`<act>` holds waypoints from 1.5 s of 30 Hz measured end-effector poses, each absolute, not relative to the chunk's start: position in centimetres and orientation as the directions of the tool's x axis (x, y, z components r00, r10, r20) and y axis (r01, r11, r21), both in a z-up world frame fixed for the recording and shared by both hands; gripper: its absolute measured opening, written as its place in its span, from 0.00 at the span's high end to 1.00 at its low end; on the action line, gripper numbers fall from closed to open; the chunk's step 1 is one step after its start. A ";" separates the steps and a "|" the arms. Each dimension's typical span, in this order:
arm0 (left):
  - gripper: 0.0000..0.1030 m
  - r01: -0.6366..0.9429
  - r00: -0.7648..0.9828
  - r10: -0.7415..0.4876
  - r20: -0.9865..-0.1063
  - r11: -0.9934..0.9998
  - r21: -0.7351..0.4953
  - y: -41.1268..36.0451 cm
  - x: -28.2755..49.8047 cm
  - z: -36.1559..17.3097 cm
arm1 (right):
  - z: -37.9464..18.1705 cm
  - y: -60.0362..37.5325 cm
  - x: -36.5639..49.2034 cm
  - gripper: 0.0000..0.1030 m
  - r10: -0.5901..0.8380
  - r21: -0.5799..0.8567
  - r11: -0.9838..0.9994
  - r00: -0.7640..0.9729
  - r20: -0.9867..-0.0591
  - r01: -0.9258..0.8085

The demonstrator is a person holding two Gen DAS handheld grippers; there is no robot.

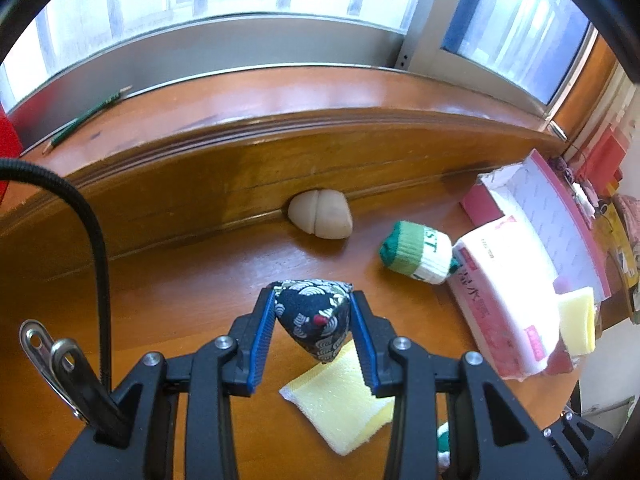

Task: Organize soft objects
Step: 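Lift the floral pouch with the left gripper while the right gripper lifts the 'FIRST' wristband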

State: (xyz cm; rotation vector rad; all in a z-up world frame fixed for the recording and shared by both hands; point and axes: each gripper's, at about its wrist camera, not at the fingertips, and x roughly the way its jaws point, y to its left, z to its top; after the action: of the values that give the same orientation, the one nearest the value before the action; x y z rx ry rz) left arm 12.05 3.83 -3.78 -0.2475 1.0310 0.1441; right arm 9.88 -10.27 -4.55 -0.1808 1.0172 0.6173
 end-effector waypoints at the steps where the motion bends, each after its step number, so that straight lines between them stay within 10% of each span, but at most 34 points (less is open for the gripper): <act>1: 0.62 -0.231 0.512 0.003 -0.859 0.964 -0.134 3.7 12.0 -3.5 | -4.4 -10.2 9.8 0.59 0.399 0.138 0.818 0.377 -0.836 -0.559; 45: 0.62 -0.108 0.590 -0.015 -0.807 0.989 -0.097 -6.0 12.3 3.0 | 1.1 -20.4 8.6 0.59 0.392 0.148 0.881 0.517 -0.761 -0.450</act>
State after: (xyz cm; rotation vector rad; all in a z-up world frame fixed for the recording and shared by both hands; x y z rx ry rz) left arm 12.32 -5.98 2.97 -0.1409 0.9394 0.0539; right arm 8.60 -20.39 1.11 -0.0706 0.8946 0.5058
